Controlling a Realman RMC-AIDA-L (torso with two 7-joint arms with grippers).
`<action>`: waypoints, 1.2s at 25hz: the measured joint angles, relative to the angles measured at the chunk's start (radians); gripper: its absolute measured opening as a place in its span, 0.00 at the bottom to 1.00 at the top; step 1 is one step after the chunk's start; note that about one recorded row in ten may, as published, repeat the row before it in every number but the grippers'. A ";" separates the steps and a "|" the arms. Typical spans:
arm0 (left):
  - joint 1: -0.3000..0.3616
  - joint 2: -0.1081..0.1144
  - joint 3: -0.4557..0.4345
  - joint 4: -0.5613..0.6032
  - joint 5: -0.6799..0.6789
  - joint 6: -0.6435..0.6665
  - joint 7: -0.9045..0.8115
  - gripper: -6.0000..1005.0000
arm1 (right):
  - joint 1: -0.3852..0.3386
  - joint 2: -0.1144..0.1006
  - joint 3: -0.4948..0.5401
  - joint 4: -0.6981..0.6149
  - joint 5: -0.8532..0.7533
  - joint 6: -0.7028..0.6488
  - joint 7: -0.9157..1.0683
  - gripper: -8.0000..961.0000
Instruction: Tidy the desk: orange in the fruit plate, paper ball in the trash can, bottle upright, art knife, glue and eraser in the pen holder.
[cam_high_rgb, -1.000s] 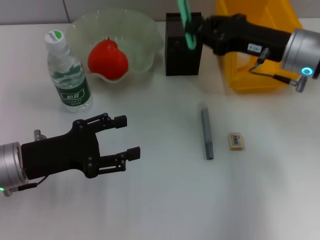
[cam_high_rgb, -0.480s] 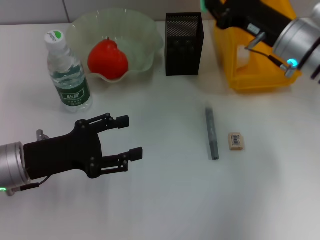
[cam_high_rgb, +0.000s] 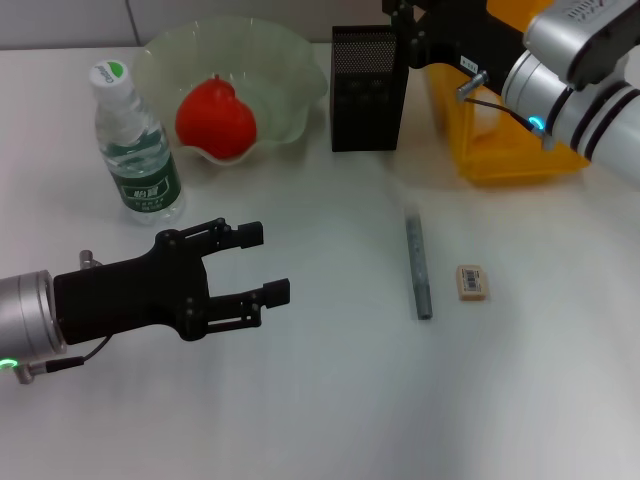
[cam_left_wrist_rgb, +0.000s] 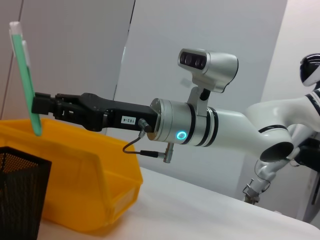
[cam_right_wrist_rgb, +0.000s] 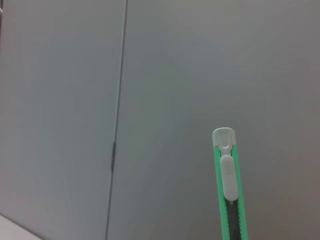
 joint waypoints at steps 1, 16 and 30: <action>-0.001 0.000 0.000 0.000 0.000 -0.004 -0.007 0.81 | 0.005 0.000 0.000 0.001 0.000 0.012 0.000 0.18; -0.002 0.004 0.000 0.006 -0.001 -0.010 -0.036 0.81 | 0.041 0.000 -0.002 0.049 -0.007 0.047 0.012 0.18; 0.002 0.004 0.000 0.008 0.000 0.006 -0.037 0.81 | 0.057 0.000 -0.003 0.050 -0.007 0.095 0.017 0.51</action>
